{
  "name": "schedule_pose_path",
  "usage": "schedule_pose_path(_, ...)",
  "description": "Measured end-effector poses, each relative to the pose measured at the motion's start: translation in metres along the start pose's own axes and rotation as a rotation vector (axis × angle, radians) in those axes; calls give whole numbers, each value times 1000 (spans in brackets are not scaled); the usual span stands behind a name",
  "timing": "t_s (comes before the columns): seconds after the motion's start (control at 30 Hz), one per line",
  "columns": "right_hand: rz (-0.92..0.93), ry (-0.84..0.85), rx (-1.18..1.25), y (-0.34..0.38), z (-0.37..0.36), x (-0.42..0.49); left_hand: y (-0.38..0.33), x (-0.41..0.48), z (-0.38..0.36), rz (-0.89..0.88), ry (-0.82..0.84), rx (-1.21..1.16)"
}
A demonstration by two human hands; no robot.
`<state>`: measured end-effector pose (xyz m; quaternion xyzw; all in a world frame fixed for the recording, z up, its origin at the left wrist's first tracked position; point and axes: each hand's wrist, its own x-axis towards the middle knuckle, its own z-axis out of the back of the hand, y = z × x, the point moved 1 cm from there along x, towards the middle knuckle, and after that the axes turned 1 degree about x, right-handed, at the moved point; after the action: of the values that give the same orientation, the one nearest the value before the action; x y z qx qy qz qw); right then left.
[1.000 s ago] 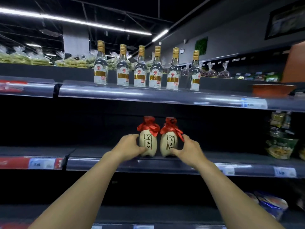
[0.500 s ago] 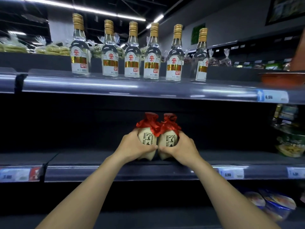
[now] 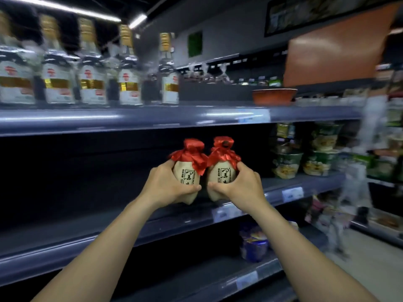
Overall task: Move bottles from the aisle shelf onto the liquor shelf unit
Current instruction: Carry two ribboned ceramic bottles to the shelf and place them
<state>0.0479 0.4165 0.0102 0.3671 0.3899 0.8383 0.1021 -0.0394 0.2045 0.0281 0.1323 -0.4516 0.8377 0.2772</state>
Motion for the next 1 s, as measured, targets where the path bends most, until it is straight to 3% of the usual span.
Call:
schedule_pose_path(0.23,-45,-203,-112,-109,196,-19,-149,-6,-178,-152,110,-175)
schedule_pose_path(0.53,-290,-404,-228,-270,460,-110,-325,-72,-442,-252,409,-445)
schedule_pose_path(0.77,-504,-584,-309,-362,610,-193,-432,-140,-615,-308,754,-528)
schedule_pose_path(1.0,-633,-716,-391,-461,750,-245,-546,-191,-781,-314,948,-570)
